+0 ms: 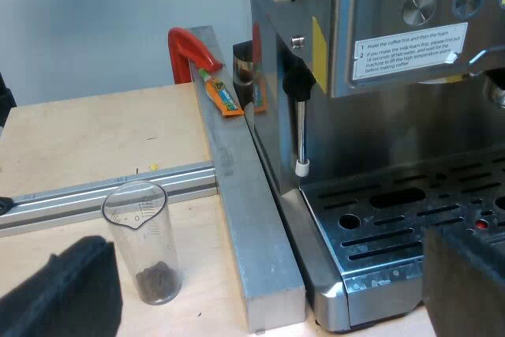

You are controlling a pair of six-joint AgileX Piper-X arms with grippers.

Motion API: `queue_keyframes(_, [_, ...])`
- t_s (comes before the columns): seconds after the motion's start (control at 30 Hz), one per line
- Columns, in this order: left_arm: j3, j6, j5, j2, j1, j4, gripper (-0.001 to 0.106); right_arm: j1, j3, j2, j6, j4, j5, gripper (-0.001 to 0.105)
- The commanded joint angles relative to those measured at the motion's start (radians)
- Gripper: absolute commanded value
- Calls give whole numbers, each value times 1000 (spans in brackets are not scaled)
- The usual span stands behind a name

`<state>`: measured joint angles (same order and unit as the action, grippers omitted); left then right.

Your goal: Pour the beans into the coffee machine

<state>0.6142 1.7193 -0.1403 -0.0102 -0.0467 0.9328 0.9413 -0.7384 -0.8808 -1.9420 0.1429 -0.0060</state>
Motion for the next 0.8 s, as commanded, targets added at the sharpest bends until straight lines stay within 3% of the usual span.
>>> queue_keyframes(0.03, [6,10,9,-2,0,-12,79,1,16,4,-14,-81,6,81])
queue_keyframes(0.3, [1,0,17,-2,0,-12,79,1,17,4,-8,-86,6,81])
queue_keyframes(0.47, [1,10,140,-20,0,-9,79,1,17,4,-8,-86,6,81])
queue_keyframes(0.8, [1,52,175,-179,0,-13,79,1,17,4,-8,-86,6,81])
